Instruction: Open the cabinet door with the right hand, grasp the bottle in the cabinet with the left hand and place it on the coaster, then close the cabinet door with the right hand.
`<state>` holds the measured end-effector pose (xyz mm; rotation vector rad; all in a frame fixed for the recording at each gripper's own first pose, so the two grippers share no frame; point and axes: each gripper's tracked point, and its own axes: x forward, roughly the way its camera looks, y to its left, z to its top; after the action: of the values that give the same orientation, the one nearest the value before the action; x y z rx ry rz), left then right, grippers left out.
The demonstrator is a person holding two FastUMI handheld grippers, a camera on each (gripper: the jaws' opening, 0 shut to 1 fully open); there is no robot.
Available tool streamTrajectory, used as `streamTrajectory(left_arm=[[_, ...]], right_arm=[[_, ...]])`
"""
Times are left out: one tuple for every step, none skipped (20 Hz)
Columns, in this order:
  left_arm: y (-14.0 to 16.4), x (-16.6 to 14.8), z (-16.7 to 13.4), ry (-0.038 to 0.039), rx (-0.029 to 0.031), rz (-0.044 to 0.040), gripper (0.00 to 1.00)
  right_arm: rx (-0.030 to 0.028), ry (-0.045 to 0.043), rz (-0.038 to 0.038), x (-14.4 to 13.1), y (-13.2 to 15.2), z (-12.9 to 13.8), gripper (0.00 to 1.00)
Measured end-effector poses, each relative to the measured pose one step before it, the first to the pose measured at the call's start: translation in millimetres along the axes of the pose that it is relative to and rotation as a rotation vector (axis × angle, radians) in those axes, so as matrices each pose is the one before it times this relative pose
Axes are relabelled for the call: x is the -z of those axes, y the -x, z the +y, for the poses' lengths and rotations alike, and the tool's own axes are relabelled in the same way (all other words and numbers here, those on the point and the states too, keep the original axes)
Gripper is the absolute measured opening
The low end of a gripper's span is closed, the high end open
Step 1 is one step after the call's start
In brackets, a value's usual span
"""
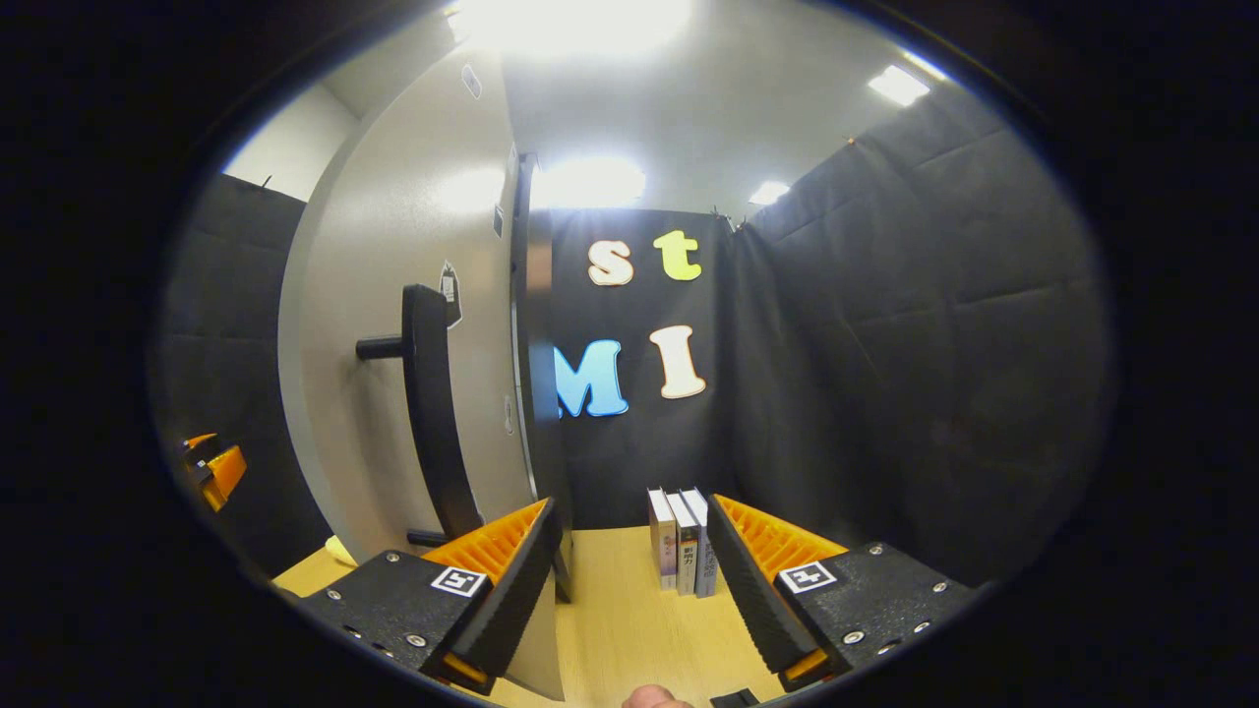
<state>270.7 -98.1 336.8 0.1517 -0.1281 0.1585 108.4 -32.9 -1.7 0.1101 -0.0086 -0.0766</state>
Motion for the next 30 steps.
streamTrajectory(left_arm=[[-0.31,-1.76,2.35,0.00833,0.01349,0.00101,0.8],[0.38,-3.29,4.95,0.01184,0.00617,-0.00642,0.8],[-1.77,-3.63,5.1,0.01195,0.00464,-0.01105,0.8],[-1.53,-1.91,6.87,0.00951,-0.00316,-0.00717,0.84],[-2.24,-0.12,6.73,0.00616,-0.00822,0.00575,0.86],[-1.66,3.9,5.84,0.00265,-0.00902,0.01142,0.87],[-1.94,1.12,7.08,-0.00199,-0.00833,0.00535,0.87],[-0.02,-1.91,6.62,-0.00319,-0.00619,-0.0048,0.87],[-0.01,-1.5,5.57,-0.0022,-0.00382,-0.00522,0.89],[0.96,-0.29,5.49,-0.00549,-0.00406,-0.00134,0.88],[-0.09,2.57,5.77,-0.00712,-0.00534,0.00154,0.87],[0.76,2.93,4.76,-0.00832,-0.00232,0.00623,0.87],[-0.11,1.86,6.18,-0.00609,-0.00471,0.00539,0.87],[0.99,0.44,6.67,-0.00197,-0.0055,-0.00019,0.87],[0.84,1.76,3.97,-0.00247,-0.00025,0.00159,0.87],[1.4,1.25,5.72,-0.00899,-0.00584,0.00568,0.87],[1.74,3.8,9.17,-0.01269,-0.00911,0.00702,0.87],[1.33,1.92,7.19,-0.00501,-0.00625,0.00514,0.87],[0.73,4.38,6.02,0.0022,-0.00261,0.00838,0.87],[-0.68,4.93,4.97,0.00513,-0.00081,0.01037,0.87],[-0.23,6.04,7.24,0.00036,-0.00892,0.01181,0.87],[-1.39,7.18,5.92,0.00302,-0.00202,0.01408,0.87],[-3.51,7.35,3.69,0.00714,0.00311,0.01635,0.87],[-4.13,5.5,3.41,0.00693,-0.00191,0.01345,0.88],[-4.6,5.68,5.43,0.01137,0.00188,0.01508,0.87],[-4.25,5.02,3.6,0.0089,-0.00144,0.01447,0.88],[-5.01,5.94,2.59,0.01266,-0.0016,0.01535,0.87],[-3.18,4.03,1.25,0.01354,0.00701,0.01156,0.87],[-3.58,1.54,0.12,0.01015,0.00919,0.0064,0.87],[-0.53,1.73,1.36,-0.00025,0.00688,0.00767,0.87]], right_arm=[[0.01497,-0.01081,-0.00291,-0.49,1.73,0.29,0.9],[0.00942,-0.00419,-0.00213,-0.98,1.01,-0.65,0.92],[0.00633,-0.00477,-0.00314,-0.53,1.48,2.36,0.92],[0.00514,-0.00901,-0.00094,0.02,1.83,4.1,0.91],[-0.0021,-0.00814,-0.00021,2.41,1.03,7.12,0.91],[-0.00944,-0.00551,0.00067,0.92,1.58,8.61,0.92],[-0.01365,-0.00266,0.00173,2.47,0.7,9.82,0.92],[-0.01784,0.00108,0.00084,0.8,1.7,11.17,0.92],[-0.02315,0.00699,-0.00079,0.3,1.54,13.24,0.92],[-0.02612,0.00878,-0.00046,0.44,1.21,13.54,0.89],[-0.02671,0.0081,0.00067,0.36,-0.86,14.03,0.88],[-0.0288,0.0062,0.00117,0.5,-1.62,14.41,0.92],[-0.02606,0.00562,0.00446,1.32,-2.79,14.2,0.92],[-0.02094,0.0028,0.00017,0.34,-4.02,12.33,0.92],[-0.01687,0.00234,-0.00213,-1.49,-5.05,11.93,0.92],[-0.01448,0.0023,-0.00356,-1.17,-4.69,10.05,0.92],[-0.01168,-0.00258,-0.0029,-0.17,-5.97,9.38,0.92],[-0.01308,-0.00834,0.00111,0.23,-5.57,8.38,0.92],[-0.01446,-0.00966,0.00381,0.98,-5.86,10.07,0.92],[-0.016,-0.00376,0.00521,1.0,-5.39,9.25,0.92],[-0.01304,0.00296,0.00277,0.18,-4.61,8.97,0.92],[-0.01038,0.00872,-0.00305,-0.68,-5.03,8.46,0.92],[-0.00909,0.0079,-0.00551,1.12,-5.9,7.17,0.92],[-0.00913,0.00718,-0.00199,1.77,-6.65,6.87,0.92],[-0.00944,0.00659,0.00332,1.99,-6.61,8.35,0.92],[-0.01026,0.00258,0.00542,1.37,-6.17,7.79,0.92],[-0.01277,-0.00817,0.00661,2.78,-6.5,10.28,0.93],[-0.00539,-0.00494,0.00798,2.42,-6.29,5.49,0.93],[0.00426,-0.00054,0.00217,2.51,-5.9,0.61,0.93],[0.00901,-0.00066,-0.00135,0.78,-4.89,0.38,0.94]])
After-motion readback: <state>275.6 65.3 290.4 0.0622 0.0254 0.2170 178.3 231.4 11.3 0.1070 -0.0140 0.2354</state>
